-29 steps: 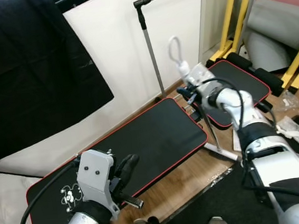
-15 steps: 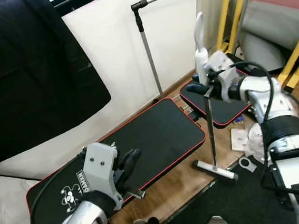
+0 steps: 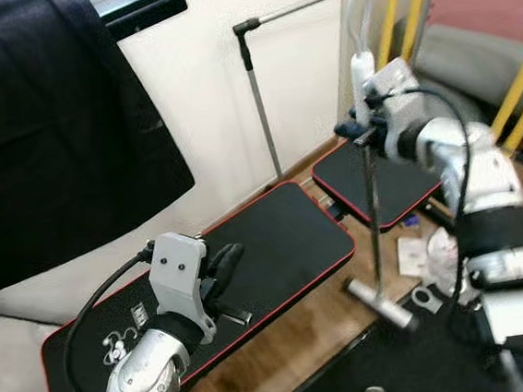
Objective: Sweep floor
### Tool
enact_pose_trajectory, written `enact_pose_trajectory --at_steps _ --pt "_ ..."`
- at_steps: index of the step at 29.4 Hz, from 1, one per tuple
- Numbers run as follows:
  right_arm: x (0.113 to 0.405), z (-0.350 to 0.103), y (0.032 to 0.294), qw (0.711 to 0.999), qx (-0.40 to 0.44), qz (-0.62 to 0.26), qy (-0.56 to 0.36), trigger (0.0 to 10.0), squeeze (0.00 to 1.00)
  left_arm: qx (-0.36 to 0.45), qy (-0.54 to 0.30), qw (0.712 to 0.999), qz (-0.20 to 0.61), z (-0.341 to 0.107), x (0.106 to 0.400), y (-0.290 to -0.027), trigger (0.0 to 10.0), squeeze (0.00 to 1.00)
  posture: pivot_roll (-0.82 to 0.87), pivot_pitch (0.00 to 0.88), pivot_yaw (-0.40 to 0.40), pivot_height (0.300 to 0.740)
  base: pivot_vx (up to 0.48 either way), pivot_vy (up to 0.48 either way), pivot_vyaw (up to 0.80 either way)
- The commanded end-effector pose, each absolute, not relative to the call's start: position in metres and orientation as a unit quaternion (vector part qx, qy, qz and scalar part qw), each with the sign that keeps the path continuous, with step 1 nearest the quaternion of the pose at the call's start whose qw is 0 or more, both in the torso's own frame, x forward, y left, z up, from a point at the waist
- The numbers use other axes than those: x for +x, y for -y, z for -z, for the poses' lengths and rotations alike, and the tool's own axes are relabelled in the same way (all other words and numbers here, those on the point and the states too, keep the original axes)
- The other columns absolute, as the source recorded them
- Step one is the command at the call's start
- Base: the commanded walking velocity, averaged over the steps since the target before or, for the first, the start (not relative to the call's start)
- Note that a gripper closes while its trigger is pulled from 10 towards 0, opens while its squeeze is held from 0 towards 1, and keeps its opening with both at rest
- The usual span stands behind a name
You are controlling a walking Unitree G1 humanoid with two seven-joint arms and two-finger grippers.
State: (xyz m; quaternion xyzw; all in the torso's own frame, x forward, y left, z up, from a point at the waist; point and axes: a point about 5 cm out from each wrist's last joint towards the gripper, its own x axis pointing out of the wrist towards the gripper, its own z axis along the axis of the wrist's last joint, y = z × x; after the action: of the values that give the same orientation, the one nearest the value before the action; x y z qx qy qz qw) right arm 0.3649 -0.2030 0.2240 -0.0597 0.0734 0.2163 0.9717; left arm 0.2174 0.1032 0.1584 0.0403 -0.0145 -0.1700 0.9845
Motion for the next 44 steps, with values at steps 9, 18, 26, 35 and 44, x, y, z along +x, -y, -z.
enact_pose_trajectory --at_steps 9,18,26,35,44 --pt "0.334 -0.197 0.193 0.987 0.025 -0.143 -0.066 10.0 0.0 0.051 0.016 0.99 0.13 -0.154 0.23 -0.115 10.0 0.0 -0.13 0.029 0.006 0.74 0.0 0.0 -0.29" --pt "0.326 -0.216 0.18 0.994 0.047 -0.094 0.002 10.0 0.0 0.045 0.011 0.994 0.101 -0.151 0.241 -0.124 10.0 0.0 -0.13 0.011 -0.002 0.74 0.0 0.0 -0.8" --pt "0.325 -0.219 0.165 0.994 0.041 -0.099 0.022 10.0 0.0 0.042 0.027 0.993 0.11 -0.155 0.243 -0.124 10.0 0.0 -0.13 0.002 -0.005 0.74 0.0 0.0 -0.8" --pt "0.326 -0.216 0.162 0.995 0.027 -0.098 0.023 10.0 0.0 0.027 0.028 0.993 0.109 -0.153 0.245 -0.125 10.0 0.0 -0.14 0.0 -0.011 0.74 0.0 0.0 -0.8" --pt "0.327 -0.213 0.155 0.993 0.013 -0.113 0.029 10.0 0.0 0.009 0.028 0.994 0.106 -0.152 0.247 -0.125 10.0 0.0 -0.14 0.0 -0.021 0.74 0.0 0.0 -0.64"
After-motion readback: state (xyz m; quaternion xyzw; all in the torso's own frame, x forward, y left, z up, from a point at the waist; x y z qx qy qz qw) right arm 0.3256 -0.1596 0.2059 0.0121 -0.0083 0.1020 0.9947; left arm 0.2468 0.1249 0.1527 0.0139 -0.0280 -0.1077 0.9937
